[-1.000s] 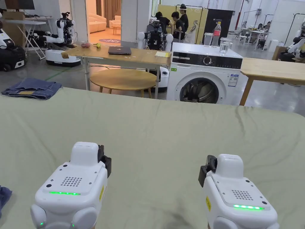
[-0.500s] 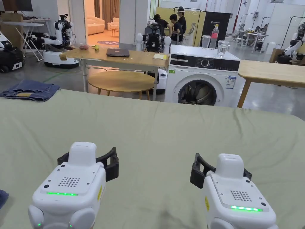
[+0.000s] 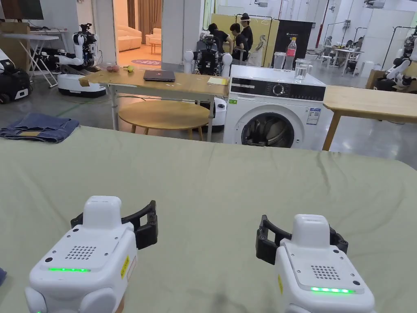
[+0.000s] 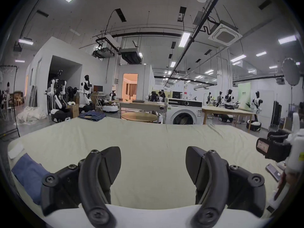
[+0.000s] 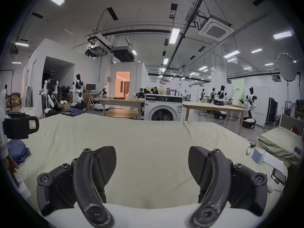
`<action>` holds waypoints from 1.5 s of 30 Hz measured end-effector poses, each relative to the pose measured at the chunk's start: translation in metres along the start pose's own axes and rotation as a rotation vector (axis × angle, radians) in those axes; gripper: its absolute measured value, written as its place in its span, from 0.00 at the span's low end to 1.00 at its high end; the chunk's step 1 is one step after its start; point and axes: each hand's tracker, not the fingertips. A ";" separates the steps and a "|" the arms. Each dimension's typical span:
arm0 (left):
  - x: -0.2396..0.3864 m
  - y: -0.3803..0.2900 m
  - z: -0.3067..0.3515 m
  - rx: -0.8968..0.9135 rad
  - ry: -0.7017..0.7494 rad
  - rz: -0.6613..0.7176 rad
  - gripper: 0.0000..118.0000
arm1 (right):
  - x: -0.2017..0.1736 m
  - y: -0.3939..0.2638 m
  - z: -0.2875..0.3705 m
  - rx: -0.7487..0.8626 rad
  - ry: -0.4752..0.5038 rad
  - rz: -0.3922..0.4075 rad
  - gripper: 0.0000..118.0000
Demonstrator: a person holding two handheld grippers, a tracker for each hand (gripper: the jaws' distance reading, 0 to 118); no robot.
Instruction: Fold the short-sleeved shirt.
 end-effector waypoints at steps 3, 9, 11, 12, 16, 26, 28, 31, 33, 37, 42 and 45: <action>0.000 -0.001 0.001 0.020 0.009 -0.012 0.70 | 0.001 -0.001 0.000 0.004 0.017 -0.013 0.78; 0.002 -0.002 0.003 0.031 0.028 -0.067 0.70 | 0.000 -0.005 -0.004 -0.008 -0.029 -0.035 0.78; 0.003 -0.001 0.002 0.017 0.026 -0.080 0.70 | 0.002 -0.005 -0.007 -0.029 -0.012 -0.058 0.78; 0.003 -0.002 0.002 0.013 0.022 -0.085 0.70 | 0.002 -0.004 -0.007 -0.037 -0.002 -0.070 0.78; 0.004 -0.003 0.002 0.006 0.021 -0.097 0.70 | 0.005 -0.002 -0.009 -0.054 0.027 -0.139 0.78; 0.003 -0.006 0.002 -0.007 0.026 -0.089 0.70 | -0.001 0.005 -0.014 -0.108 -0.009 -0.147 0.78; 0.002 -0.007 0.002 -0.009 0.030 -0.090 0.70 | 0.000 0.006 -0.015 -0.115 0.007 -0.162 0.78; 0.001 -0.008 0.002 -0.012 0.039 -0.087 0.70 | 0.001 0.009 -0.016 -0.131 0.021 -0.196 0.78; 0.001 -0.008 0.002 -0.013 0.044 -0.085 0.70 | 0.002 0.011 -0.017 -0.143 0.021 -0.209 0.78; 0.000 -0.009 0.002 -0.015 0.060 -0.077 0.70 | 0.002 0.013 -0.018 -0.157 0.022 -0.216 0.78; 0.000 -0.007 0.002 -0.019 0.069 -0.069 0.70 | 0.002 0.015 -0.020 -0.174 0.017 -0.220 0.78; 0.000 -0.006 0.002 -0.023 0.066 -0.074 0.70 | 0.003 0.016 -0.021 -0.178 0.005 -0.223 0.78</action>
